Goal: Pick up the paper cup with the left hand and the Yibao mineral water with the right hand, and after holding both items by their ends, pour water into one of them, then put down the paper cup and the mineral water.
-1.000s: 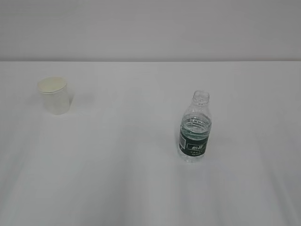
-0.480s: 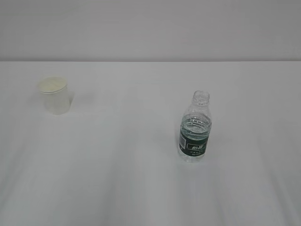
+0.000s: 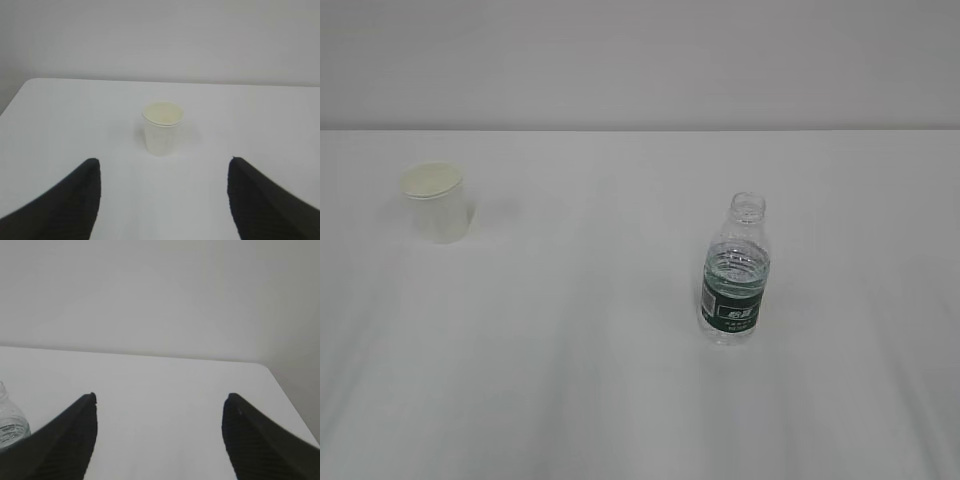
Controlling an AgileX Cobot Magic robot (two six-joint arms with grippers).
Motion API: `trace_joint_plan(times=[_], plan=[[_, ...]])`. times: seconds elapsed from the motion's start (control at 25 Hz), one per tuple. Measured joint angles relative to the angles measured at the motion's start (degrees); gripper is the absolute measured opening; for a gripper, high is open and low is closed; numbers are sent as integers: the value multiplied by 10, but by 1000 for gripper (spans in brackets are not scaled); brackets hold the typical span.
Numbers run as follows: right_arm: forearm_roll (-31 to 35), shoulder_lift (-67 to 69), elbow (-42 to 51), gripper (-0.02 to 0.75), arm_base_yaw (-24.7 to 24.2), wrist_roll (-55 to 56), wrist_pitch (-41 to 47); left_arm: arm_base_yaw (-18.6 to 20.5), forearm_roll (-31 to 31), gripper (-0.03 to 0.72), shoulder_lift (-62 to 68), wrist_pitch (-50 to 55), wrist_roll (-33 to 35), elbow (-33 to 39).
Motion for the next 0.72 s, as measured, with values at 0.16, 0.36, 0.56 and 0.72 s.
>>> trace_joint_plan(times=[0.16,0.36,0.56,0.72], plan=[[0,23,0,589,9,-4,-9,0,0,561,7,-4,0,0],[1,62,0,590,48,-35,-13,0,-1,547,52,-6,0,0],[2,102,0,589,75,-39,-22,0,-4,545,83,-9,0,0],[5,128,1,589,102,-40,-36,-4,-6,545,107,-12,0,0]])
